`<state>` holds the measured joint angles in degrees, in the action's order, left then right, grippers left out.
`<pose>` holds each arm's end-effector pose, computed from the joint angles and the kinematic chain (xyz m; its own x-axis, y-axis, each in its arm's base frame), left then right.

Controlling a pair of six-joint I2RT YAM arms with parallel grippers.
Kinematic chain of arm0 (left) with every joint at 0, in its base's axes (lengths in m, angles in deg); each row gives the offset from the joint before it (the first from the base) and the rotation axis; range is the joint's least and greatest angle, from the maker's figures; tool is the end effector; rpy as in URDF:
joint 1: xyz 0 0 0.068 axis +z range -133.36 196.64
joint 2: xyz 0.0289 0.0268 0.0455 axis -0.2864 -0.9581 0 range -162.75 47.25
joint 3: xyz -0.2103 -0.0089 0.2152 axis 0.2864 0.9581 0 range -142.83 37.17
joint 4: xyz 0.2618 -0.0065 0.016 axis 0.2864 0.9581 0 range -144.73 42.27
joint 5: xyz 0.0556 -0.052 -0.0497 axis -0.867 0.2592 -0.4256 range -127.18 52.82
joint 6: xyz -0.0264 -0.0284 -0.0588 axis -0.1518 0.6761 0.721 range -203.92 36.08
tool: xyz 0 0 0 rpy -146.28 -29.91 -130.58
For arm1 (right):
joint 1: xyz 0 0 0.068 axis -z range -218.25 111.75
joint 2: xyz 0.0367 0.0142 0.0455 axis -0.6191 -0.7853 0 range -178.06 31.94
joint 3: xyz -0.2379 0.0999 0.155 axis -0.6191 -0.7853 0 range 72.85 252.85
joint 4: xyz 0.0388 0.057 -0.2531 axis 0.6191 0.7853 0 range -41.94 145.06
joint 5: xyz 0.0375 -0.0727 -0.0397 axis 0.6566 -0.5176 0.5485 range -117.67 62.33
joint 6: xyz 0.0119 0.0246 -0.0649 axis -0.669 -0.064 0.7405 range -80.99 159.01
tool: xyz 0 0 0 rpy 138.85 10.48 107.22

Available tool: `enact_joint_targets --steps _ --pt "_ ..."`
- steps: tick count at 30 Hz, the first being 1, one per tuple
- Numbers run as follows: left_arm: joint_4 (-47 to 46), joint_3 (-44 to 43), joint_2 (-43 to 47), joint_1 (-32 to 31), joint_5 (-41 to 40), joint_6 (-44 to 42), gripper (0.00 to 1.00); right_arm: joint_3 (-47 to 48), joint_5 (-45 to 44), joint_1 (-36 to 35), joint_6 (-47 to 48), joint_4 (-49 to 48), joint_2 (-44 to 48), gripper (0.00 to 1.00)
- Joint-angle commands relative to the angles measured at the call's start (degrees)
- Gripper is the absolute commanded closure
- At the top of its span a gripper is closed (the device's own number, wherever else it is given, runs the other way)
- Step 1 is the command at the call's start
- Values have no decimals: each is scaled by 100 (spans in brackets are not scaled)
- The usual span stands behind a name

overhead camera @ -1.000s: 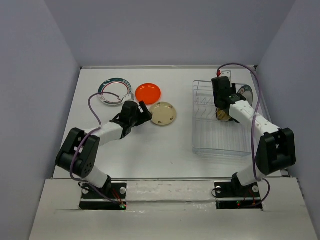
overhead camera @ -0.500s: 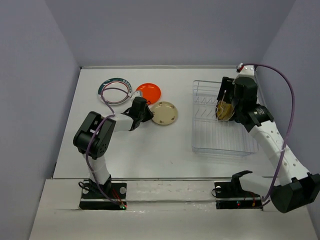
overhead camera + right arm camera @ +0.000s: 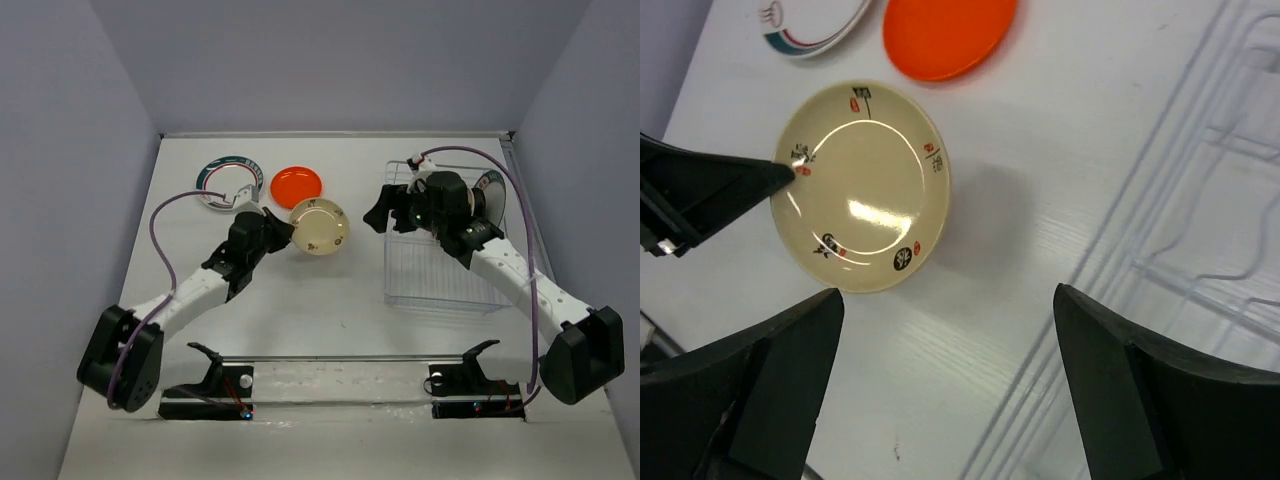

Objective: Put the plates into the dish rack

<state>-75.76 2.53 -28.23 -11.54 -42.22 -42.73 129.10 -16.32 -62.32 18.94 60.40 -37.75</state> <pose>0.2628 -0.1350 0.2372 -0.4866 -0.4834 -0.7277 0.1025 0.7956 -0.5971 0.2593 0.1281 0.3326 -0.5657 0.1157 -0.8164 -0.3915 0.8338 0.3894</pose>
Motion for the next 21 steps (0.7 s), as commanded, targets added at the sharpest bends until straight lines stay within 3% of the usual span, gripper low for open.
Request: enact_joint_targets --steps 1,8,11,12,14,16,18,19,21 --pt "-357 325 1201 -152 309 126 94 360 719 -256 -111 -601 -290 7" --pt "-445 484 2099 -240 1240 47 94 405 1245 -256 -347 -838 -651 8" --pt "-533 440 2117 -231 1443 47 94 290 1790 -256 -601 -1216 -668 15" --pt "-585 440 2134 -240 1479 73 94 281 1835 -256 -655 -1390 -686 23" --pt "-796 449 2169 -240 1567 117 94 334 2002 -256 -708 -1401 -774 28" --pt "-875 405 2169 -240 1664 144 94 369 2090 -256 -735 -1410 -827 57" --pt "-893 282 2030 -231 1655 74 73 369 2003 -256 -840 -1436 -783 93" --pt "-885 195 1985 -231 1612 65 65 378 1854 -256 -849 -1436 -748 93" --pt "-893 80 1871 -231 1576 56 61 422 1879 -133 -866 -1419 -660 93"
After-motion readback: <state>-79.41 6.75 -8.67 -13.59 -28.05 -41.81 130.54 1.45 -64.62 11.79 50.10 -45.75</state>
